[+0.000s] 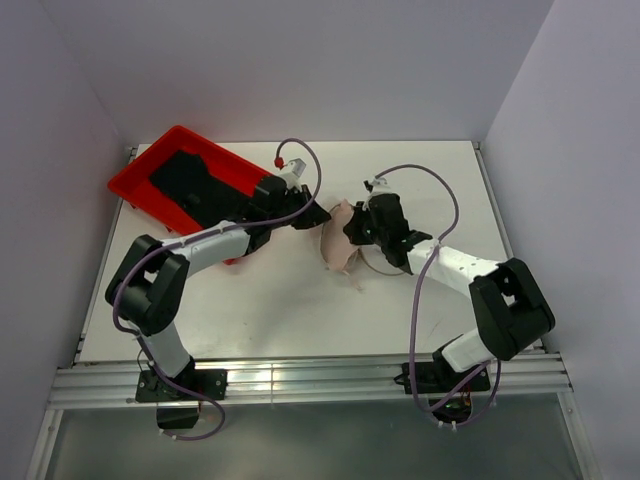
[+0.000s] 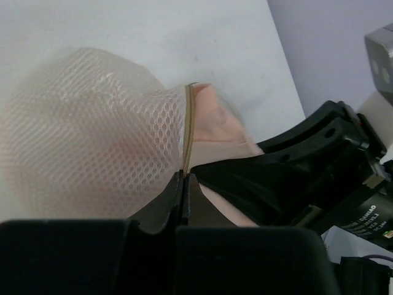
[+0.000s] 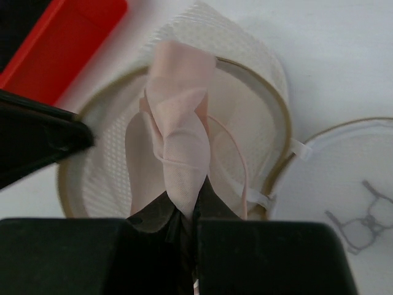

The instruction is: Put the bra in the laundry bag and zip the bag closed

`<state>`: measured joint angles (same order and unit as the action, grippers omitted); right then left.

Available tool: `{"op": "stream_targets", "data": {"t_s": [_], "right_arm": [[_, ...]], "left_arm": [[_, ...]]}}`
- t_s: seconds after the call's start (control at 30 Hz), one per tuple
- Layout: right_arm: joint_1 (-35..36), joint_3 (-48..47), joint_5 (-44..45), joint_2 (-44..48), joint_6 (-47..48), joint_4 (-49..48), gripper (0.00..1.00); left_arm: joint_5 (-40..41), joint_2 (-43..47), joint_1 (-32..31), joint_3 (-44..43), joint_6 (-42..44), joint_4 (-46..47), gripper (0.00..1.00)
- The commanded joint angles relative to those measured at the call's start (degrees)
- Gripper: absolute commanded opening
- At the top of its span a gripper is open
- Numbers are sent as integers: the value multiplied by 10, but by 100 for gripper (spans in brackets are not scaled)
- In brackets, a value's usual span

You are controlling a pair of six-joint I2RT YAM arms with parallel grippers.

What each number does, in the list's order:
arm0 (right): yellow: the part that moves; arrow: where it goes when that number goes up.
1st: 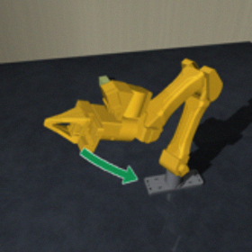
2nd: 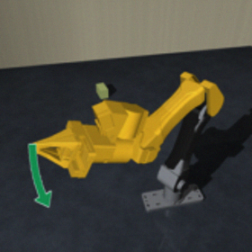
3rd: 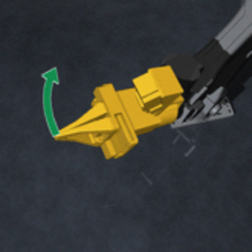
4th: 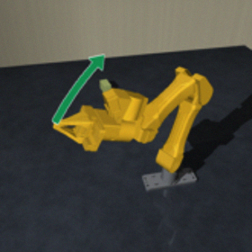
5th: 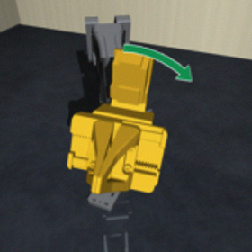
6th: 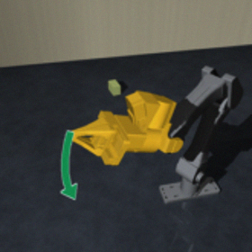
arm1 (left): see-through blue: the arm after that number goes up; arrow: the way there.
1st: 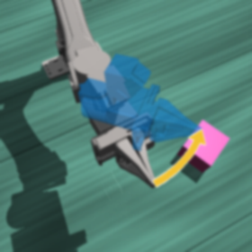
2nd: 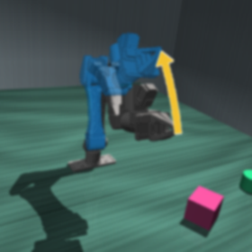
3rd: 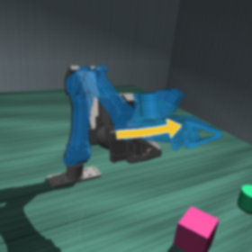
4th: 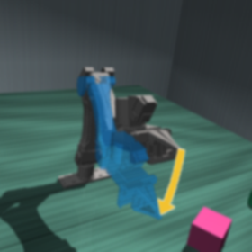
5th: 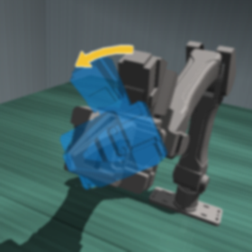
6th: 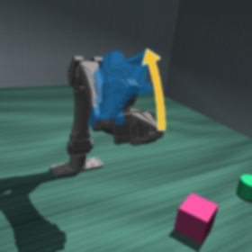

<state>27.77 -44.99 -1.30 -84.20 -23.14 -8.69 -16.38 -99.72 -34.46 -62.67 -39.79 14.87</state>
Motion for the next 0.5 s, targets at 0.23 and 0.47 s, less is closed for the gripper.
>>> {"op": "stream_targets", "data": {"t_s": [0.23, 0.47], "right_arm": [[37, 16, -12, -34, -82, -85, 0], [31, 45, 84, 18, -167, -115, 0]], "left_arm": [[-58, 16, -34, -9, -34, 96, 0], [-43, 74, -40, 70, -54, 84, 0]]}}
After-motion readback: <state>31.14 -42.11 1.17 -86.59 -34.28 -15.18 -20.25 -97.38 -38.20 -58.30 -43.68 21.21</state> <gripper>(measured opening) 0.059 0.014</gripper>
